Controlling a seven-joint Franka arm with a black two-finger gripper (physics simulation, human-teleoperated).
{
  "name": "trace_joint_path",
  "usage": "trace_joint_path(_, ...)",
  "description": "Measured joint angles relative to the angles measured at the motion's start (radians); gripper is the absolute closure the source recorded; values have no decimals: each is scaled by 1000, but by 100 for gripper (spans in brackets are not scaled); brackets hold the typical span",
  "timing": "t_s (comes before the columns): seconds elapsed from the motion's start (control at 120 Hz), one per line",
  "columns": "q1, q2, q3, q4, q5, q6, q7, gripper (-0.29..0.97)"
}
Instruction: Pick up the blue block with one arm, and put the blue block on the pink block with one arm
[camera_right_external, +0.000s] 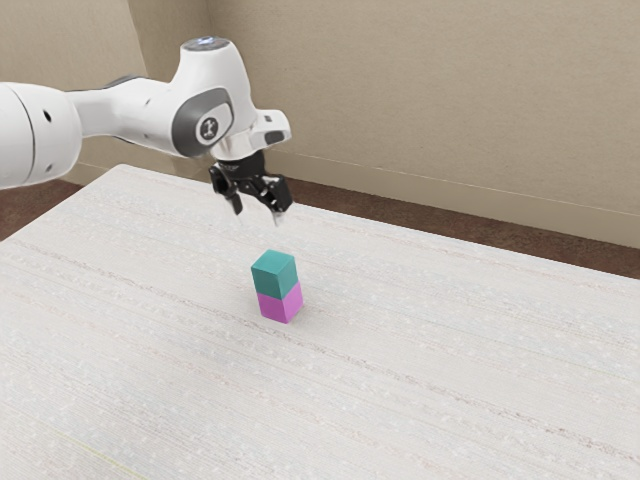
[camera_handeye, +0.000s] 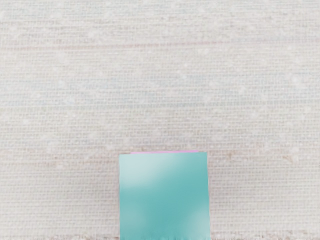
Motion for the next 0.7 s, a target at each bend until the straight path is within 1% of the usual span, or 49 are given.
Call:
trace_joint_path(0.225, -3, -16, -18, 51, 3, -76, 8, 0)
trace_joint_path(0.317, -11, -16, -38, 141, 4, -126, 11, 0)
trace_joint_path(0.433, -14, -16, -49, 175, 2, -191, 14, 0)
trace_joint_path(0.508, -13, -17, -59, 223, 3, -247, 16, 0)
trace_joint_path(0.658, -9, -19, -62, 240, 4, -317, 31, 0)
trace_joint_path(0.7, -15, -50, -77, 247, 10, -343, 35, 0)
